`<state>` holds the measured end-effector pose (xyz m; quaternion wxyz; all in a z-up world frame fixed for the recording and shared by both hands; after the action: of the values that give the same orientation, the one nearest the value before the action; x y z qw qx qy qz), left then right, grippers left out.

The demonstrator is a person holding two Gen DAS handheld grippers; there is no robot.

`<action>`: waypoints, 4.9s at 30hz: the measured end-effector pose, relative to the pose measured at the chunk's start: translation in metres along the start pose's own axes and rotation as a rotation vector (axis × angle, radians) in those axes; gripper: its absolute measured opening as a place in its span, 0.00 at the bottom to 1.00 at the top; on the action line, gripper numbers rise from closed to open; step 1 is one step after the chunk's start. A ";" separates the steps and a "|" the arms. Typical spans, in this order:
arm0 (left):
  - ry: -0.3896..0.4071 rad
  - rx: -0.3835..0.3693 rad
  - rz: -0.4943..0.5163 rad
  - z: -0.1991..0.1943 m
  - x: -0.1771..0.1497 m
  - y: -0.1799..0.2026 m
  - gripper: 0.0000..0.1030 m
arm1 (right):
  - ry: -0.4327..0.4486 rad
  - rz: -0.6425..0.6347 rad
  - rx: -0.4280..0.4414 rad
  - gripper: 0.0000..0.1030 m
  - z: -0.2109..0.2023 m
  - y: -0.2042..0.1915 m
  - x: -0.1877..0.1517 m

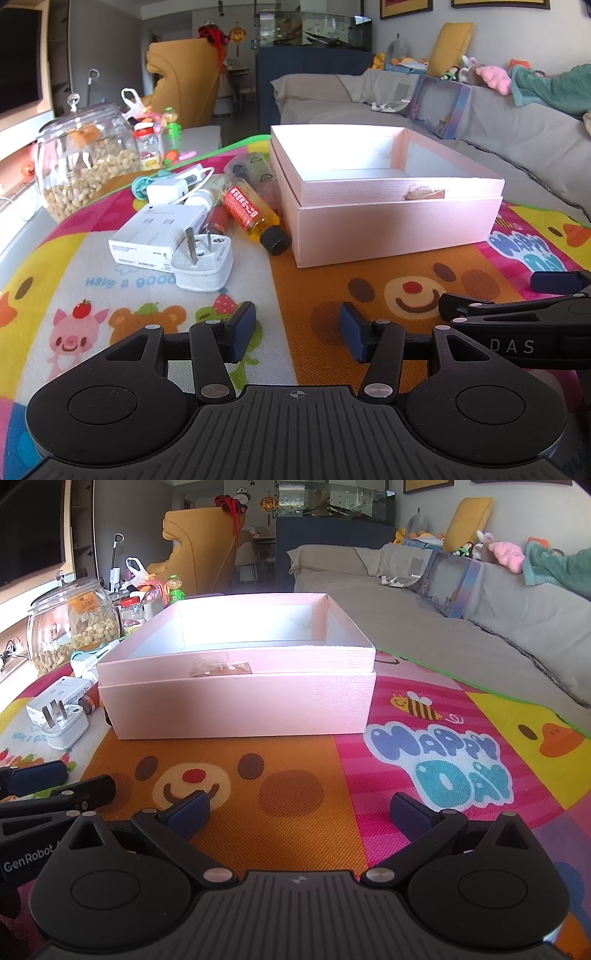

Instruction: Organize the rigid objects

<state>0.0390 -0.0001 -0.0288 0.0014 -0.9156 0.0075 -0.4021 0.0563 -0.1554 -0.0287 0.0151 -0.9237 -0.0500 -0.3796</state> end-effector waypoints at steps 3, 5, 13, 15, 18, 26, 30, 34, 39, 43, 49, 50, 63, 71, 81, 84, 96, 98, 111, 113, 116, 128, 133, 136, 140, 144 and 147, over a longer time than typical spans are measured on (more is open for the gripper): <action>0.000 0.001 0.001 0.000 0.000 0.000 0.54 | -0.003 0.015 0.015 1.00 0.002 0.001 0.000; 0.000 0.001 0.001 0.000 0.000 -0.001 0.54 | -0.006 0.016 0.029 1.00 0.002 0.003 0.001; -0.013 -0.040 -0.007 -0.005 0.002 -0.011 0.48 | -0.105 -0.034 0.059 1.00 0.008 0.003 0.010; 0.017 -0.044 -0.024 -0.011 0.007 -0.025 0.48 | -0.106 -0.036 0.059 1.00 0.008 0.003 0.009; 0.036 0.001 -0.025 -0.009 0.020 -0.046 0.48 | -0.110 -0.035 0.065 1.00 0.008 0.004 0.009; -0.010 -0.007 -0.053 0.024 0.045 -0.068 0.47 | -0.099 -0.049 0.077 1.00 0.005 0.003 0.007; -0.033 -0.028 -0.056 0.039 0.048 -0.071 0.48 | -0.097 -0.047 0.075 1.00 0.005 0.003 0.007; -0.011 -0.023 0.003 0.040 0.044 -0.066 0.47 | -0.088 -0.036 0.078 1.00 0.004 0.003 0.006; -0.008 -0.059 0.029 0.019 0.025 -0.072 0.44 | -0.085 -0.037 0.058 0.99 0.003 0.002 0.008; -0.017 -0.034 0.033 -0.012 0.000 -0.098 0.44 | -0.021 -0.147 0.116 0.92 -0.015 -0.035 0.017; -0.024 0.038 -0.081 -0.032 -0.020 -0.151 0.43 | 0.119 -0.316 0.293 0.92 -0.037 -0.139 0.056; -0.022 0.031 -0.092 -0.033 -0.022 -0.155 0.43 | 0.112 -0.318 0.320 0.92 -0.032 -0.154 0.065; 0.014 -0.030 -0.142 -0.039 -0.027 -0.166 0.43 | -0.054 -0.351 0.240 0.81 0.072 -0.257 0.108; 0.010 -0.035 -0.112 -0.045 -0.029 -0.160 0.43 | -0.051 -0.356 0.429 0.68 -0.025 -0.204 0.079; 0.001 -0.331 0.097 -0.087 -0.009 -0.071 0.43 | 0.106 -0.164 0.174 0.67 -0.102 -0.033 0.031; 0.113 -0.349 0.189 -0.108 0.037 -0.039 0.43 | 0.132 -0.115 0.128 0.56 -0.113 0.002 0.018; 0.226 -0.352 0.100 -0.066 0.167 0.009 0.44 | 0.089 -0.147 0.121 0.75 -0.096 0.033 -0.026; 0.202 -0.352 0.096 -0.058 0.160 0.000 0.44 | 0.059 -0.142 0.118 0.75 -0.088 0.036 -0.030; 0.039 -0.284 0.030 -0.045 0.051 -0.080 0.44 | 0.028 -0.058 0.217 0.67 -0.076 0.034 0.009; 0.002 -0.265 0.015 -0.038 0.040 -0.091 0.44 | 0.108 -0.039 0.233 0.67 -0.090 0.032 0.044; -0.038 -0.254 -0.017 -0.031 0.030 -0.103 0.43 | 0.244 -0.012 0.237 0.67 -0.100 0.026 0.111; -0.097 -0.314 -0.190 -0.005 0.046 -0.112 0.42 | 0.206 -0.154 0.179 0.80 -0.055 -0.030 0.114; -0.113 -0.308 -0.286 0.020 0.073 -0.106 0.42 | 0.171 -0.248 0.125 0.80 -0.053 -0.041 0.058; -0.119 -0.265 -0.297 0.031 0.085 -0.107 0.42 | 0.152 -0.250 0.116 0.80 -0.053 -0.040 0.039; -0.073 -0.185 -0.285 0.032 0.092 -0.119 0.42 | 0.150 -0.245 0.130 0.79 -0.052 -0.039 0.027; -0.120 -0.272 -0.302 0.032 0.086 -0.115 0.42 | 0.136 -0.225 0.147 0.79 -0.045 -0.042 0.023; -0.140 -0.314 -0.284 0.032 0.085 -0.099 0.42 | 0.117 -0.210 0.147 0.80 -0.038 -0.046 0.019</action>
<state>0.1215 0.0976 0.0131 -0.1974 -0.9221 -0.0593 -0.3276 0.0379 -0.1105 0.0110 0.0456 -0.8861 -0.1729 -0.4275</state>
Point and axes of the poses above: each gripper's, at about its wrist camera, not at the fingertips, and z roughly the way its jaws point, y to its right, x to its top, the point moved 5 cm from there along z, roughly the way its jaws point, and after that the axes turned 6 degrees about -y, right-handed, at the moved point
